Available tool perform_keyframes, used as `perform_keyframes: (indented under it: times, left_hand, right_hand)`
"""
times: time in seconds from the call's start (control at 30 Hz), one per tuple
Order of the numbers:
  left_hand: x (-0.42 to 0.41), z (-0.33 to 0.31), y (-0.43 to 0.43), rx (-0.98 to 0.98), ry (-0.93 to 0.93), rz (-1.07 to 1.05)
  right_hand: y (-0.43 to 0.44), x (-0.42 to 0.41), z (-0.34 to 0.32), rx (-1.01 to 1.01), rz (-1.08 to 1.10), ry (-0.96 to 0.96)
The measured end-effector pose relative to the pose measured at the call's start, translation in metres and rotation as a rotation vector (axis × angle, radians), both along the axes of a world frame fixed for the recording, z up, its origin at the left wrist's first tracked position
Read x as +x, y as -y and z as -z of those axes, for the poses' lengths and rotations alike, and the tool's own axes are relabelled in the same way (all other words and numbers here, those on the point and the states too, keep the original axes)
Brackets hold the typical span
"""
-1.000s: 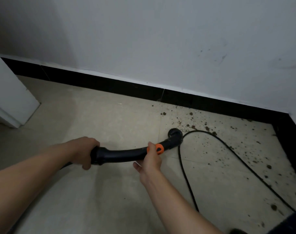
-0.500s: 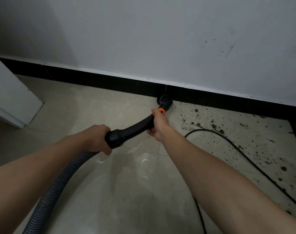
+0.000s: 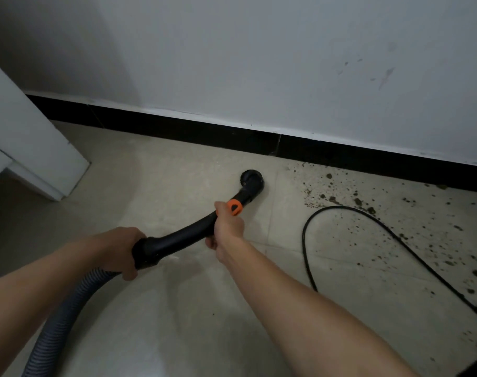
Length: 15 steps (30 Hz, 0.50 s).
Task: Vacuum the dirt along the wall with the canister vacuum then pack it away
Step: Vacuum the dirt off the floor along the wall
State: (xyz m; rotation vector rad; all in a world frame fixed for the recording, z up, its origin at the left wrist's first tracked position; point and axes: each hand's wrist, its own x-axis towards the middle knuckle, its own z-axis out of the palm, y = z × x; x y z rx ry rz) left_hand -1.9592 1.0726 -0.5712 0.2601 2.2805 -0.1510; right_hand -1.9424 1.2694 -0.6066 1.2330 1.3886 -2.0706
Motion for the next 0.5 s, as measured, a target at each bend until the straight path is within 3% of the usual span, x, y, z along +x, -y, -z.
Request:
perform_keyframes:
  times: [0.2, 0.33, 0.5]
  left_hand:
    - [0.022, 0.015, 0.068, -0.132, -0.045, 0.098]
    - [0.036, 0.012, 0.094, -0.196, -0.002, 0.092]
    - [0.038, 0.0, 0.102, -0.225, 0.026, 0.031]
  right_hand:
    - [0.068, 0.089, -0.001, -0.133, 0.225, 0.091]
    - [0.099, 0.107, -0.006, -0.24, 0.21, 0.114]
    - [0.101, 0.073, -0.009, -0.194, 0.089, 0.055]
